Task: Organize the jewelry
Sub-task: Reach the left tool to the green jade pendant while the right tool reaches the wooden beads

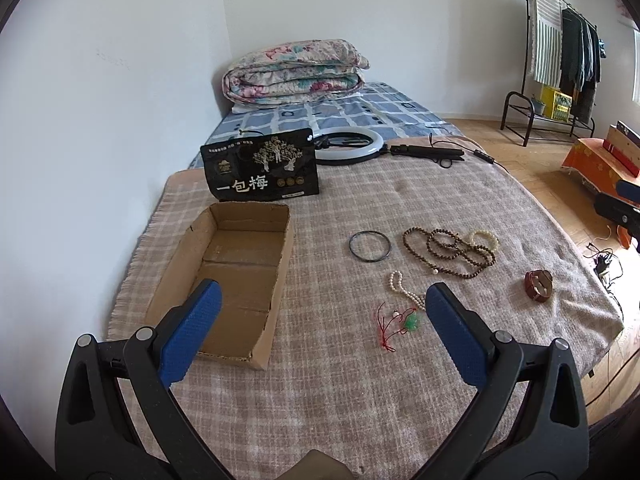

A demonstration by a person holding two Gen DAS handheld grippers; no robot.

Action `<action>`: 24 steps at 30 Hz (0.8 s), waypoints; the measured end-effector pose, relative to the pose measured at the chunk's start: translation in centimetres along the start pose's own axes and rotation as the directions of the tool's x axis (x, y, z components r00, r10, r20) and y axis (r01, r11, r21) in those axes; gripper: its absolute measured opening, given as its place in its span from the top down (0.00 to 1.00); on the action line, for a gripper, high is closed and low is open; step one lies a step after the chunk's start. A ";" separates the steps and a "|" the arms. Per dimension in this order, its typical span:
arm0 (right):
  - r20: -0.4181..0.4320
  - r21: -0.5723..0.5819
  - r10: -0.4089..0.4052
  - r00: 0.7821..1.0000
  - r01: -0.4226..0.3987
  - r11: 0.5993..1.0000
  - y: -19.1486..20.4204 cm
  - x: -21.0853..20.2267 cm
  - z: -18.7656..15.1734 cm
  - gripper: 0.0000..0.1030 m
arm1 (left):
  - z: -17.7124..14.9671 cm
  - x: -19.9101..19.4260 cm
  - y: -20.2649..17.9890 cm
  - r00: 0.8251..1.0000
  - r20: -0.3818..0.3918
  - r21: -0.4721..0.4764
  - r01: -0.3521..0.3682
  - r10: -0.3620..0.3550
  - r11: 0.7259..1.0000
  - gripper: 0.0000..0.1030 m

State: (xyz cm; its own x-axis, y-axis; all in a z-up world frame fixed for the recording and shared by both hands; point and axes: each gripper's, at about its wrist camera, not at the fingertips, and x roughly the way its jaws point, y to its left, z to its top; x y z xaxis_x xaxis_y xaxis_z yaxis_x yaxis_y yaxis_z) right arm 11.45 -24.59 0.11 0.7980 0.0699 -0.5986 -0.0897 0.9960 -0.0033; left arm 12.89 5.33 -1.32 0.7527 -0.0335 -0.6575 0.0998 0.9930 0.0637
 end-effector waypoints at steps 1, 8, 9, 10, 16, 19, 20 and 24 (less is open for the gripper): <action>-0.005 0.008 0.010 1.000 -0.010 1.000 -0.3 0.9 0.4 0.00 | 0.0 0.5 0.0 1.000 -0.001 -0.004 0.013 -0.013 1.000 0.00; -0.030 0.028 0.103 0.994 -0.102 0.994 -1.6 6.8 1.9 0.03 | -1.6 4.9 -0.8 0.984 -0.112 -0.007 0.136 -0.136 0.991 0.21; -0.053 0.043 0.128 0.990 -0.126 0.991 -1.9 7.7 1.9 0.05 | -1.9 5.5 -0.8 0.979 -0.133 -0.017 0.152 -0.153 0.988 0.25; -0.077 0.059 0.151 0.986 -0.146 0.987 -2.1 8.7 1.9 0.06 | -2.3 6.3 -1.0 0.972 -0.158 -0.026 0.173 -0.175 0.985 0.28; -0.175 0.105 0.220 0.960 -0.204 0.973 -3.2 13.6 1.1 0.12 | -3.9 8.9 -1.9 0.943 -0.235 -0.045 0.233 -0.237 0.971 0.47; -0.211 0.101 0.248 0.945 -0.231 0.968 -3.2 15.4 0.6 0.15 | -4.5 9.9 -2.5 0.932 -0.259 -0.040 0.252 -0.254 0.967 0.47; -0.224 0.100 0.259 0.940 -0.242 0.965 -3.2 15.9 0.5 0.15 | -4.8 10.3 -2.7 0.924 -0.272 -0.044 0.267 -0.269 0.963 0.47; -0.276 0.090 0.295 0.915 -0.281 0.955 -2.7 18.0 0.1 0.18 | -5.4 11.5 -4.2 0.902 -0.315 -0.032 0.300 -0.294 0.953 0.57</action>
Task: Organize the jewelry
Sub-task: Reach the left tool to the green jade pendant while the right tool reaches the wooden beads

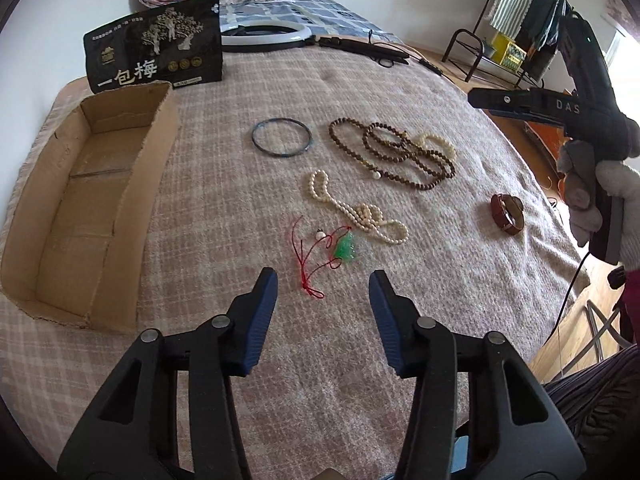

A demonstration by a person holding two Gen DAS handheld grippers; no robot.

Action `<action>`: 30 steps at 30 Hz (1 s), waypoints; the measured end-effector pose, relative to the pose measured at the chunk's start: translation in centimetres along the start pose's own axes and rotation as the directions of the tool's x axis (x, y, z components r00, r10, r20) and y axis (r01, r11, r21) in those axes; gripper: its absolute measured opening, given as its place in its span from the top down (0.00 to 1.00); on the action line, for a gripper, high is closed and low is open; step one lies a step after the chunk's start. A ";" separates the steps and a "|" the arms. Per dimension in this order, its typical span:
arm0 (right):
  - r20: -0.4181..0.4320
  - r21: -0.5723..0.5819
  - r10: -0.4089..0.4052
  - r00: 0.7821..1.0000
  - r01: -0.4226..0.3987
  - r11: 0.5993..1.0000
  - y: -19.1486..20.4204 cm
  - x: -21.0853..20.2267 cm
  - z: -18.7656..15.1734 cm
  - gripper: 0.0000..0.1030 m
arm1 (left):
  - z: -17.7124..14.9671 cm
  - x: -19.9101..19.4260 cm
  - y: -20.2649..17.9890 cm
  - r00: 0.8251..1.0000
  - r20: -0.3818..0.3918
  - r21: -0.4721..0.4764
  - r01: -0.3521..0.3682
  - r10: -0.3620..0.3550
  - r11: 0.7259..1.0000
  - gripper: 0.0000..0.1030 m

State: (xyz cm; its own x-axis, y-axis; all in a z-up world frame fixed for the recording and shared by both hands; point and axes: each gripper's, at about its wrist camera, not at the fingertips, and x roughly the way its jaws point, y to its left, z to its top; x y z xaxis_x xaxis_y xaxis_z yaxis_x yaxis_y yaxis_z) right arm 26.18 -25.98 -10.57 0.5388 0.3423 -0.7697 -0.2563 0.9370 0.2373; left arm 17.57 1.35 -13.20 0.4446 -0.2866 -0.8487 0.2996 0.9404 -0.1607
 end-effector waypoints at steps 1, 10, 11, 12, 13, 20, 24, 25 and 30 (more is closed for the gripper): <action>-0.010 -0.008 0.008 1.000 -0.008 1.000 0.0 0.5 0.1 0.19 | -0.1 0.4 -0.5 1.000 -0.006 0.014 -0.001 0.001 1.000 0.59; -0.123 -0.154 0.047 0.991 -0.066 0.986 1.4 4.6 0.5 0.31 | 0.4 5.0 -1.6 0.994 -0.094 -0.019 0.047 -0.048 0.999 0.73; -0.136 -0.157 0.053 0.989 -0.075 0.985 1.3 5.1 0.6 0.33 | 0.4 5.3 -1.6 0.994 -0.101 -0.025 0.043 -0.045 0.999 0.73; -0.146 -0.156 0.059 0.987 -0.082 0.984 1.2 5.6 0.6 0.35 | 0.5 5.7 -1.5 0.993 -0.107 -0.031 0.039 -0.042 0.999 0.73; -0.155 -0.150 0.067 0.986 -0.091 0.984 1.0 6.0 0.7 0.35 | 0.5 6.1 -1.5 0.993 -0.111 -0.033 0.038 -0.042 0.999 0.73; -0.226 -0.173 0.123 0.966 -0.164 0.971 1.6 8.5 0.5 0.38 | 0.5 7.3 -1.8 0.992 -0.124 -0.030 0.033 -0.036 0.999 0.73; -0.247 -0.177 0.108 0.963 -0.154 0.972 2.0 10.1 0.5 0.38 | 0.8 7.8 -1.8 0.992 -0.124 -0.033 0.028 -0.032 0.999 0.73; -0.252 -0.182 0.098 0.963 -0.147 0.972 2.0 10.4 0.5 0.38 | 0.8 7.9 -1.8 0.992 -0.124 -0.033 0.029 -0.032 0.999 0.73; -0.273 -0.205 0.076 0.959 -0.135 0.970 2.0 11.5 0.4 0.38 | 0.8 8.2 -1.9 0.992 -0.125 -0.030 0.028 -0.032 0.999 0.73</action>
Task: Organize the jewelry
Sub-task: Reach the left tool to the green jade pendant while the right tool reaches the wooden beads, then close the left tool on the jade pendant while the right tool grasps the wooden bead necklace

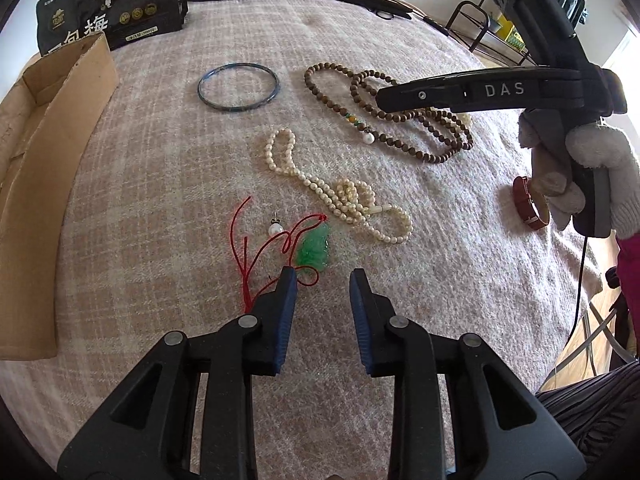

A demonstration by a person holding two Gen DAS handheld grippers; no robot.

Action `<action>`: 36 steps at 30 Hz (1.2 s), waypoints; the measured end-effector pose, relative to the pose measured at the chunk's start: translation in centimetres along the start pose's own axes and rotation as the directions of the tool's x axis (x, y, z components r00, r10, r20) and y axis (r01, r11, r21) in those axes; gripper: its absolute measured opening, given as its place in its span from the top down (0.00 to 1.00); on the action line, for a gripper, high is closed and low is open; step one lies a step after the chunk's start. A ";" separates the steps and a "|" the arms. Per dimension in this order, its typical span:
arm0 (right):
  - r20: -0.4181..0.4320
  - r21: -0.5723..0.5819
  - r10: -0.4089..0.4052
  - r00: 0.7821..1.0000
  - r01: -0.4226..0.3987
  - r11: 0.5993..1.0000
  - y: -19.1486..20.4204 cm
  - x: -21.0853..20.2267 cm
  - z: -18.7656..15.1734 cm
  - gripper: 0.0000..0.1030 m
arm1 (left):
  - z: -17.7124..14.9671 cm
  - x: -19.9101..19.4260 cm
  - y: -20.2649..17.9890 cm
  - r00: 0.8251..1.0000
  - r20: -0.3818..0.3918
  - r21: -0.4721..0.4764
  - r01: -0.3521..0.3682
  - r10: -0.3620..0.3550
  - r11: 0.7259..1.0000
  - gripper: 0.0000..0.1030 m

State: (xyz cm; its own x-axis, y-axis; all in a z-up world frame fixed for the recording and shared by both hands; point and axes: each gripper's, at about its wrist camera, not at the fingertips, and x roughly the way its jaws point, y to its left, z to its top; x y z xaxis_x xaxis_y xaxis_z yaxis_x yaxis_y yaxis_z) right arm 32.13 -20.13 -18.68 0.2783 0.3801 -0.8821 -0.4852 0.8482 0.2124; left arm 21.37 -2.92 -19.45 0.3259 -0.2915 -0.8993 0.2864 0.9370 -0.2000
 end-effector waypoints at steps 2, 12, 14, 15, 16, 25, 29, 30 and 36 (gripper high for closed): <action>-0.008 0.001 -0.007 1.000 0.007 1.000 -0.2 0.3 0.0 0.38 | 0.1 0.1 -0.2 1.000 0.002 0.008 -0.010 0.010 1.000 0.73; -0.035 -0.011 -0.008 0.999 0.007 1.000 -0.3 1.4 -0.6 0.38 | 0.8 1.1 0.2 0.999 -0.003 -0.002 -0.053 0.053 0.999 0.73; -0.037 -0.025 -0.019 0.999 0.018 1.000 -0.1 1.6 -0.7 0.38 | 0.9 1.3 -0.1 0.998 0.003 0.012 -0.063 0.063 0.998 0.73; -0.038 -0.033 -0.026 0.999 0.024 0.999 0.0 1.7 -0.7 0.38 | 0.9 1.4 -0.3 0.998 0.007 0.020 -0.065 0.065 0.998 0.74; -0.039 -0.041 -0.033 0.999 0.031 0.999 0.2 1.8 -0.6 0.38 | 0.9 1.4 -0.5 0.998 0.009 0.030 -0.069 0.069 0.997 0.77; -0.051 -0.118 -0.119 0.992 0.112 0.987 1.3 2.4 -0.7 0.45 | 1.0 1.4 -0.6 0.997 0.014 0.031 -0.078 0.078 0.996 0.85; -0.043 -0.121 -0.130 0.991 0.123 0.985 1.2 2.2 -0.7 0.71 | 0.9 1.1 -0.6 0.997 0.022 0.023 -0.078 0.077 0.997 0.85; -0.040 -0.116 -0.126 0.991 0.121 0.986 1.2 2.1 -0.7 0.75 | 0.8 1.0 -0.6 0.997 0.023 0.023 -0.077 0.077 0.997 0.85; -0.010 -0.105 -0.123 0.992 0.121 0.987 1.7 1.2 -0.4 0.90 | 0.6 0.1 -0.8 0.997 0.048 0.021 -0.069 0.068 0.997 0.85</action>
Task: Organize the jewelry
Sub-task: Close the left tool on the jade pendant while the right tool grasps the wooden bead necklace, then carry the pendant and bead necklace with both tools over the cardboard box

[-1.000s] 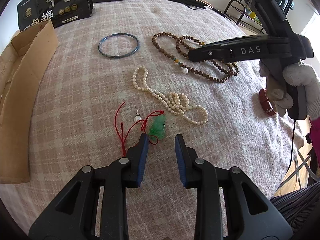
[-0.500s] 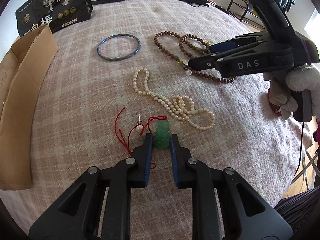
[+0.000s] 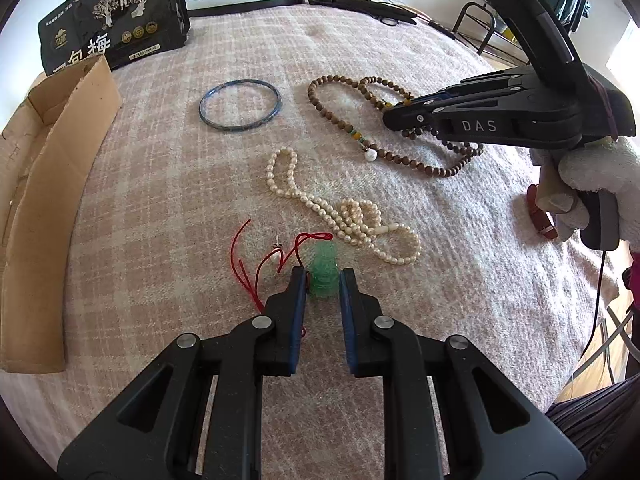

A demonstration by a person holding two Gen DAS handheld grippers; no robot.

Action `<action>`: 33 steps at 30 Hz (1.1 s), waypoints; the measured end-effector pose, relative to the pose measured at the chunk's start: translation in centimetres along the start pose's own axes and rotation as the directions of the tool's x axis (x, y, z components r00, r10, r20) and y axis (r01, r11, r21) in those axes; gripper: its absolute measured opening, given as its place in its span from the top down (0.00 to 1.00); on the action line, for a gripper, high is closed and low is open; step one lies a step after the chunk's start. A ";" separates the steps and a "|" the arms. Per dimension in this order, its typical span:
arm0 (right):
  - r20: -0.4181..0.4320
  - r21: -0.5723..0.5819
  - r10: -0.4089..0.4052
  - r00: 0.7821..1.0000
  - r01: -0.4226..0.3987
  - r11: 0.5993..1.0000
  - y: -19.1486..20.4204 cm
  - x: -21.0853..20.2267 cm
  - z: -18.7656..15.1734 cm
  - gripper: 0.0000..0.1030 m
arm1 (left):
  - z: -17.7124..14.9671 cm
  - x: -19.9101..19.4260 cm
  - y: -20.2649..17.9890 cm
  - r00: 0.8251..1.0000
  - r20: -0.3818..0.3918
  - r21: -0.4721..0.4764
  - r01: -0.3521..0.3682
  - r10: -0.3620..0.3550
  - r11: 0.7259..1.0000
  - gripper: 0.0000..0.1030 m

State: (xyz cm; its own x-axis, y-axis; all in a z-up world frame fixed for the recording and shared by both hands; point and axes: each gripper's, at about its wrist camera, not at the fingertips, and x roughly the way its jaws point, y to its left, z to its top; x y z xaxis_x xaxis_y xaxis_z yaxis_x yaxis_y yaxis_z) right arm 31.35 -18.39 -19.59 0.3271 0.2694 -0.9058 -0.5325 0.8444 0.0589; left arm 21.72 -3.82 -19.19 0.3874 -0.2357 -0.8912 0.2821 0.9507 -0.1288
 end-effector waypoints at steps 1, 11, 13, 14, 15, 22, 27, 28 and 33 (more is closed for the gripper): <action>0.007 0.004 0.003 1.000 -0.003 1.000 0.0 -0.2 0.1 0.90 | 0.0 -0.2 0.0 1.000 0.004 0.001 0.002 -0.002 1.000 0.85; 0.103 0.079 0.010 0.995 -0.018 0.997 -0.6 -4.0 1.3 0.91 | -0.1 -2.5 0.3 0.999 0.051 -0.016 0.021 -0.020 1.000 0.85; 0.126 0.095 0.011 0.992 -0.023 0.995 -0.9 -5.0 1.4 0.91 | -0.1 -3.0 0.4 0.998 0.062 -0.017 0.021 -0.020 1.000 0.85; 0.137 0.102 0.008 0.991 -0.022 0.995 -0.9 -5.5 1.5 0.93 | 0.0 -3.3 0.5 0.997 0.069 -0.020 0.024 -0.022 1.000 0.85; 0.148 0.106 0.005 0.989 -0.021 0.994 -1.0 -6.1 1.6 0.93 | 0.1 -3.5 0.6 0.997 0.075 -0.023 0.026 -0.024 0.999 0.85; 0.230 0.109 -0.027 0.973 0.002 0.994 0.1 -10.6 2.6 0.93 | 0.6 -5.9 1.1 0.991 0.131 -0.031 0.040 -0.036 0.999 0.85; 0.286 0.121 -0.064 0.956 0.031 0.992 0.7 -14.1 3.5 0.93 | 0.6 -8.4 1.0 0.981 0.188 -0.013 0.048 -0.045 0.999 0.85; 0.292 0.122 -0.072 0.954 0.038 0.992 0.8 -14.8 3.8 0.93 | 0.6 -8.8 1.1 0.979 0.196 -0.012 0.051 -0.047 0.999 0.85; 0.318 0.115 -0.130 0.939 0.098 0.989 1.7 -18.4 5.0 0.93 | 0.7 -11.2 2.0 0.969 0.240 -0.025 0.072 -0.063 0.997 0.85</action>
State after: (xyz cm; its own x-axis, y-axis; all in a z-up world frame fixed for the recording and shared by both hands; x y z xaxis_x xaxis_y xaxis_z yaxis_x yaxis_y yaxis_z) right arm 28.35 -19.54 -0.72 0.6243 0.2906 -0.7251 -0.4047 0.9143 0.0180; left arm 18.60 0.61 -9.15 0.5677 -0.3370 -0.7511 0.2867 0.9362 -0.2033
